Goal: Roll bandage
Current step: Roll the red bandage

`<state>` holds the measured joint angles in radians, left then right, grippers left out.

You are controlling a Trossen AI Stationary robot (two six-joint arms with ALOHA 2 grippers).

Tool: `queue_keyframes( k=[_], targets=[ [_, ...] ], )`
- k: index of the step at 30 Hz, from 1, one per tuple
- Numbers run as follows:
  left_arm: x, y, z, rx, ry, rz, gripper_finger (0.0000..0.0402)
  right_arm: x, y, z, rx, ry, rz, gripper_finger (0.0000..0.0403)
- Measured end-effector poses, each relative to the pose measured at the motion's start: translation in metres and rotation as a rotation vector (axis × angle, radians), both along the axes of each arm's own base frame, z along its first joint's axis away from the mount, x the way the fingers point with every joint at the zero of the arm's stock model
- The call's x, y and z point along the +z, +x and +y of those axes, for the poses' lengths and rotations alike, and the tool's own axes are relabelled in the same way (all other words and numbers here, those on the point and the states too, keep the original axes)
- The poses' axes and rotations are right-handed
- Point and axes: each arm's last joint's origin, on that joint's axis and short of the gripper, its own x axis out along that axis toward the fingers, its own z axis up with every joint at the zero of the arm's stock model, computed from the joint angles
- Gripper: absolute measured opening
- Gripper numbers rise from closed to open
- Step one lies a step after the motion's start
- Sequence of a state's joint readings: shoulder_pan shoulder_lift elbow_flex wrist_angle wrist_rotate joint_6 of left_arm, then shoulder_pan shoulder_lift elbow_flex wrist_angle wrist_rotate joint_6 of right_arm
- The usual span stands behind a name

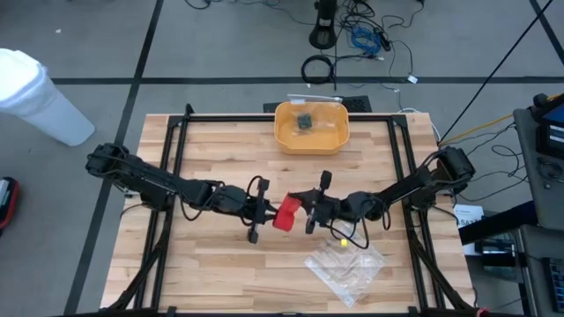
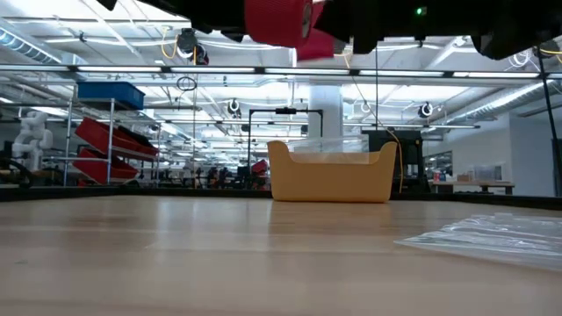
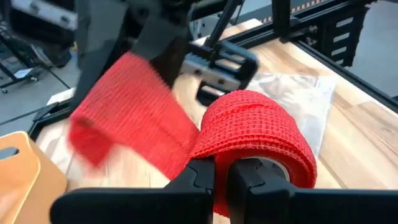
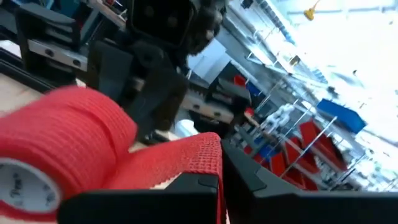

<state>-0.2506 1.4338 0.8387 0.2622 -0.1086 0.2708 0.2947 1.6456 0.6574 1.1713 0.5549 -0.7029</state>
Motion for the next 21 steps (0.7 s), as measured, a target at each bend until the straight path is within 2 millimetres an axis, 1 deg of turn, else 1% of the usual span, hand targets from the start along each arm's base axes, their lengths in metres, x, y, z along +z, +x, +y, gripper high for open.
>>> queue_keyframes(
  k=[5,11,16,21],
  targets=[
    [-0.001,0.001,0.006,0.022,-0.013,0.018,0.0011,0.006,0.002,0.006,0.001,-0.119,0.016,0.0],
    [-0.001,0.002,0.011,0.049,-0.04,0.022,0.0011,0.015,0.005,0.026,0.042,-0.267,0.053,0.0],
    [-0.001,0.003,0.015,0.081,-0.045,0.015,0.0011,0.017,0.013,0.042,0.138,-0.354,0.169,0.0],
    [-0.002,0.003,0.017,0.089,-0.043,0.021,0.0011,0.017,0.022,0.045,0.16,-0.367,0.284,0.0]
  ],
)
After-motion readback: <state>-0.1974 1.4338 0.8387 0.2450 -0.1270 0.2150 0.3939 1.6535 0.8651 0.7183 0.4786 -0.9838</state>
